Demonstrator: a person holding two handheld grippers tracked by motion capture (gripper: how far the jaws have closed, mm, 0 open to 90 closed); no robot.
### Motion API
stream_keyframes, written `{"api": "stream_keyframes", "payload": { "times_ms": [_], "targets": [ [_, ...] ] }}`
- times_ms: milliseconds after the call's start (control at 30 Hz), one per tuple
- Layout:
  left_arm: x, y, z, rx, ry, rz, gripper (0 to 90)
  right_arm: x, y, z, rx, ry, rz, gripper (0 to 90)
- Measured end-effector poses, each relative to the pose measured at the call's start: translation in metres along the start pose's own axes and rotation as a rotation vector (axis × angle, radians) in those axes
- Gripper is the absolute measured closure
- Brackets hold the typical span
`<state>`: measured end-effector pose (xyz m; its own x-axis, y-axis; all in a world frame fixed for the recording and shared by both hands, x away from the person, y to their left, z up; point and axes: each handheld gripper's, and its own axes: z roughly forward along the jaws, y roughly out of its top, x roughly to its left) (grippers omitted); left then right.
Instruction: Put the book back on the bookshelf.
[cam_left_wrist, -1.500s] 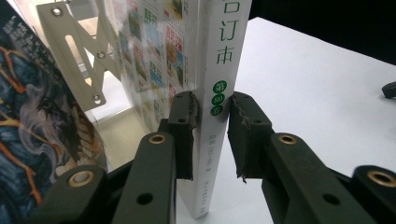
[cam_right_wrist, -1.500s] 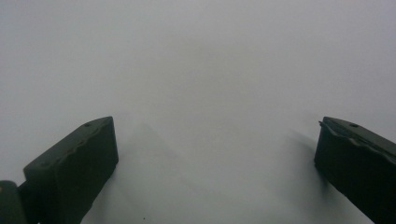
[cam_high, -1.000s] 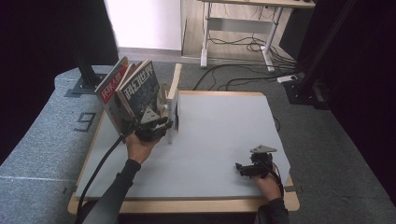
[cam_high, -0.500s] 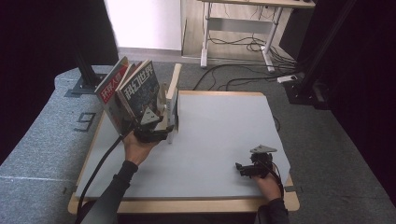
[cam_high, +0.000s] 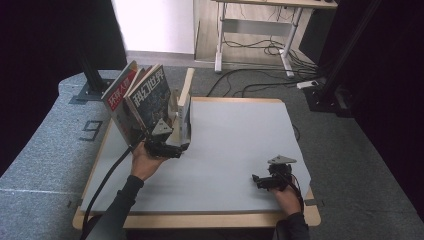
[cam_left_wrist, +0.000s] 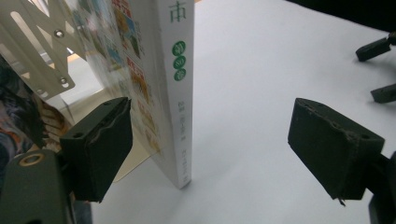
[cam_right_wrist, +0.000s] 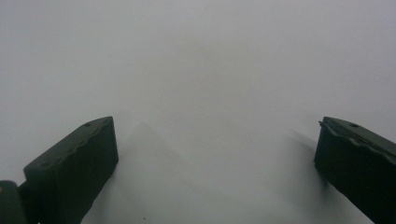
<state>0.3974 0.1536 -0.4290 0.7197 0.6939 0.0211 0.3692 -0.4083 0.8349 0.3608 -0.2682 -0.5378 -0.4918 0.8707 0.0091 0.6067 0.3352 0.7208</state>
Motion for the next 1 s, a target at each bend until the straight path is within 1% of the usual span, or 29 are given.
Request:
{"api": "stream_keyframes", "payload": {
  "times_ms": [167, 267, 333, 400, 467, 600, 900, 1000],
  "targets": [
    [-0.003, -0.002, -0.007, -0.001, -0.024, -0.003, 11.0, 0.0, 0.0, 0.0, 0.001, 0.001, 0.003, 0.0],
    [-0.005, -0.004, -0.012, -0.002, -0.028, 0.002, 10.6, 0.0, 0.0, 0.0, 0.001, 0.0, 0.002, 0.0],
    [-0.007, -0.005, -0.015, 0.011, -0.031, 0.013, 9.4, 0.0, 0.0, 0.0, 0.001, 0.001, 0.001, 0.0],
    [-0.009, -0.006, -0.017, 0.031, -0.024, 0.036, 6.1, 0.0, 0.0, 0.0, 0.001, 0.0, 0.001, 0.0],
    [-0.012, -0.008, -0.019, 0.033, -0.028, 0.044, 3.0, 0.0, 0.0, 0.0, 0.001, 0.0, 0.001, 0.0],
    [-0.014, -0.015, -0.023, 0.037, -0.044, 0.035, 0.8, 0.0, 0.0, 0.0, 0.001, 0.0, 0.0, 0.0],
    [-0.011, -0.034, -0.034, 0.038, -0.037, 0.033, 0.0, 0.0, 0.0, 0.0, 0.001, -0.001, 0.001, 0.0],
    [-0.01, -0.041, -0.037, 0.034, -0.035, 0.022, 0.0, 0.0, 0.0, 0.0, 0.001, -0.001, 0.0, 0.0]
  ]
}}
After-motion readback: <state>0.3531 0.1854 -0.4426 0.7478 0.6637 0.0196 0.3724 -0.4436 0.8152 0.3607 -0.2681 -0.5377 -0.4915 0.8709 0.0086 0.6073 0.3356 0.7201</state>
